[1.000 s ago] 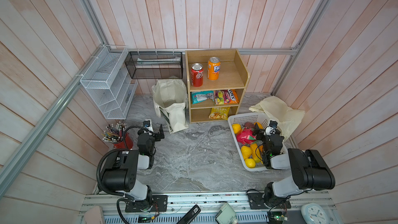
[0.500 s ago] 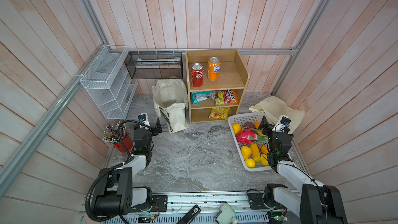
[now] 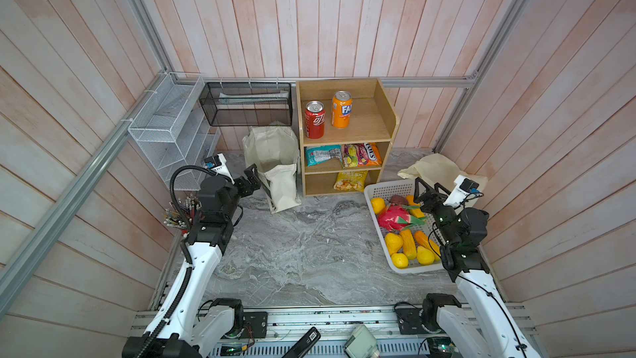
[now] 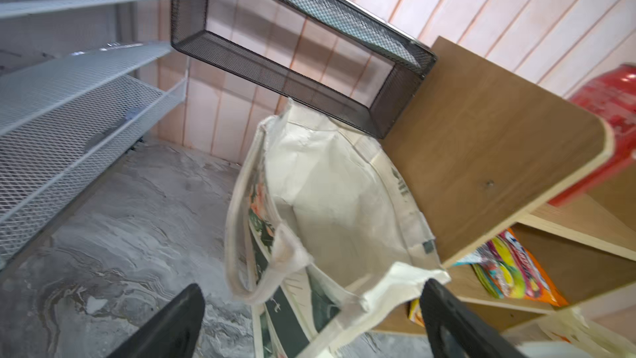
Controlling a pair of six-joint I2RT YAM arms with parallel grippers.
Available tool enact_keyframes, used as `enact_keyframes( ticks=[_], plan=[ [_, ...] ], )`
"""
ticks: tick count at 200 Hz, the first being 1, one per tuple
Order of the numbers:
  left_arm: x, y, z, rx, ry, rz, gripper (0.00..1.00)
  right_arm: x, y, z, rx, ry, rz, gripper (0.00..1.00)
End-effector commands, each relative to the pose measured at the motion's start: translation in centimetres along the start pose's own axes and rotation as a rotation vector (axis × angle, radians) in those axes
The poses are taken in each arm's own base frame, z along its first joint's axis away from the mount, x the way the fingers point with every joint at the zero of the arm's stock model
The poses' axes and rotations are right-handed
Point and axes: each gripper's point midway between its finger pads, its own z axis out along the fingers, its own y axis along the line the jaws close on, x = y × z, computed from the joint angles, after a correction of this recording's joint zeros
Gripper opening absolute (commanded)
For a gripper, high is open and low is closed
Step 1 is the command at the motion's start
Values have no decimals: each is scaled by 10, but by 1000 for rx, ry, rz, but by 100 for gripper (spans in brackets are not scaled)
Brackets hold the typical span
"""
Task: Place the mixed food into the grocery bags and tie them
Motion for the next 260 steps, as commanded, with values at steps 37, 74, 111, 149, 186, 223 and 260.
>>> enact_keyframes(
  ticks=[37,74,111,149,186,223,260],
  plan=[
    [10,-31,10,37,283,139,100,54,67,20,-98,318,-61,85],
    [19,-52,24,160,345,341,100,92,112,35,-158,490,-152,83],
    [27,-77,35,258,369,502,100,105,131,44,-197,561,-187,83],
    [46,-89,55,256,433,671,100,103,131,47,-192,580,-236,83],
    [53,-82,75,207,479,759,100,105,126,42,-186,584,-273,83],
    [62,-80,84,211,512,779,100,107,122,41,-177,585,-282,83],
    [86,-74,90,234,581,774,100,102,123,42,-178,578,-282,83]
  ],
)
